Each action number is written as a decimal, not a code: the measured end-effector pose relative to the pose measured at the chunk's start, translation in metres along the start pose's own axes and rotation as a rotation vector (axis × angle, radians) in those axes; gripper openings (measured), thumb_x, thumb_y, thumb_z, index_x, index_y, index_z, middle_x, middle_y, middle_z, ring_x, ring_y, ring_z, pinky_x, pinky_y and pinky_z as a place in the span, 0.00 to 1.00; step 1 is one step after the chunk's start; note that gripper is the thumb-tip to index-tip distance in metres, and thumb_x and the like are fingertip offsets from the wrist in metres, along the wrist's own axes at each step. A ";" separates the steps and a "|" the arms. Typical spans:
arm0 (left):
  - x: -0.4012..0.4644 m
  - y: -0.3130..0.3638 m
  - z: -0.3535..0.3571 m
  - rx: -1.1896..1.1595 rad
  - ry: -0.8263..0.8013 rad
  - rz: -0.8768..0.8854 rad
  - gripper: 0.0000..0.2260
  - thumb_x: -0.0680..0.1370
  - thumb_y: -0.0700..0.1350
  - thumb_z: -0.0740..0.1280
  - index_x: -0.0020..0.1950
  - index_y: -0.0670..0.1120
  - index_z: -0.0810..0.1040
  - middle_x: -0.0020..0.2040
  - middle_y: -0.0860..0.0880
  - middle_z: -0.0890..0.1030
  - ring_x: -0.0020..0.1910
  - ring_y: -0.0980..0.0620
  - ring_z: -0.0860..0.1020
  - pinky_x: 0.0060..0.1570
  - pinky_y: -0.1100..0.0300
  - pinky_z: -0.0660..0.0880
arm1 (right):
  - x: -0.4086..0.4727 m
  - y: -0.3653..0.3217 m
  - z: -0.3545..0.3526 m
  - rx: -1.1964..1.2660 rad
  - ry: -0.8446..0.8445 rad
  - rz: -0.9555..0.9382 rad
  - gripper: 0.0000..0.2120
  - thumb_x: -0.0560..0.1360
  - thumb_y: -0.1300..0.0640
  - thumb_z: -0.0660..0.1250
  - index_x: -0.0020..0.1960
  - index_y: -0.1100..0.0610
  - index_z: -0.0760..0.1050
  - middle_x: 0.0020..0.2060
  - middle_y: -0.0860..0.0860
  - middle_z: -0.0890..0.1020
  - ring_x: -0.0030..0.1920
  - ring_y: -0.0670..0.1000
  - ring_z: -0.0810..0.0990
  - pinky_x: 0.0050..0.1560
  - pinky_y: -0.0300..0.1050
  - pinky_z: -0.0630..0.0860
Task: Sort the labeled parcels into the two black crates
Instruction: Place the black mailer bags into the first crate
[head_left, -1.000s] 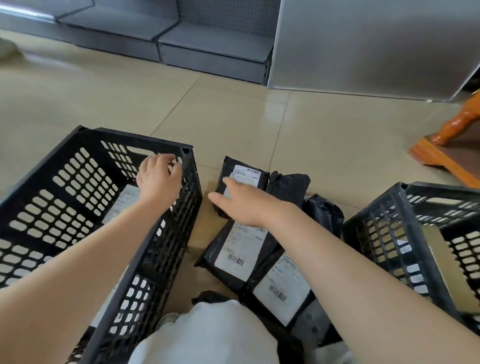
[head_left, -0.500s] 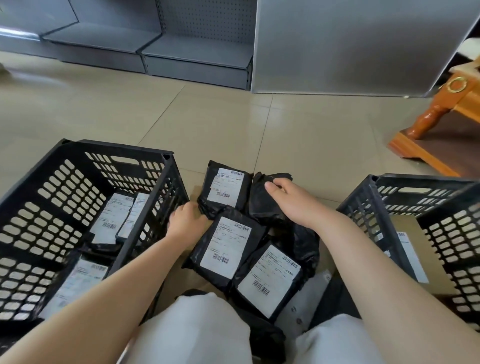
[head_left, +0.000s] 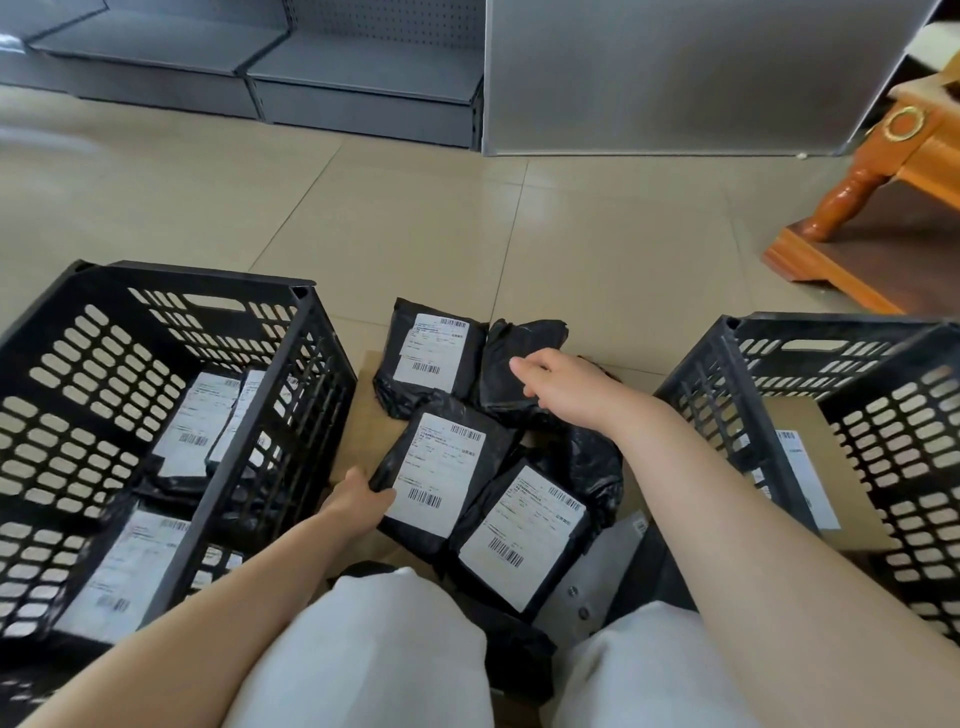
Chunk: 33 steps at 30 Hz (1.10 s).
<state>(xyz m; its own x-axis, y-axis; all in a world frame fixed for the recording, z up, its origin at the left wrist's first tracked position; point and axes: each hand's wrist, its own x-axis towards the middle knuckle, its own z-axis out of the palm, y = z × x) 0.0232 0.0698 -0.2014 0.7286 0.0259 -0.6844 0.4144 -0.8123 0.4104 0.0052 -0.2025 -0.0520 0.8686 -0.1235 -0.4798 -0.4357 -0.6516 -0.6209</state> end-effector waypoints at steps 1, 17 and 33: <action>0.001 0.000 0.001 0.002 -0.001 0.005 0.31 0.80 0.50 0.66 0.78 0.41 0.58 0.71 0.41 0.72 0.66 0.41 0.74 0.58 0.52 0.71 | 0.000 0.001 0.000 0.002 0.000 0.003 0.24 0.81 0.37 0.54 0.68 0.50 0.70 0.60 0.48 0.79 0.59 0.51 0.77 0.66 0.53 0.71; -0.004 -0.006 0.004 -0.050 -0.080 -0.024 0.24 0.77 0.52 0.70 0.69 0.42 0.71 0.63 0.45 0.78 0.59 0.46 0.77 0.59 0.55 0.73 | 0.000 -0.005 0.004 -0.020 -0.030 -0.007 0.23 0.81 0.38 0.54 0.62 0.54 0.74 0.56 0.51 0.81 0.56 0.53 0.80 0.64 0.54 0.73; -0.016 0.001 0.004 -0.483 -0.227 -0.006 0.22 0.74 0.47 0.74 0.65 0.47 0.73 0.58 0.48 0.81 0.55 0.48 0.80 0.48 0.56 0.78 | -0.002 -0.008 0.008 -0.013 -0.063 -0.008 0.27 0.82 0.40 0.55 0.65 0.62 0.73 0.60 0.60 0.80 0.58 0.61 0.79 0.66 0.57 0.72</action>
<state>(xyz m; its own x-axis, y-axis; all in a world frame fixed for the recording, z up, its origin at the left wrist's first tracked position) 0.0102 0.0668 -0.1927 0.6115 -0.1403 -0.7787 0.6610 -0.4503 0.6003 0.0046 -0.1912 -0.0511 0.8555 -0.0708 -0.5130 -0.4250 -0.6621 -0.6172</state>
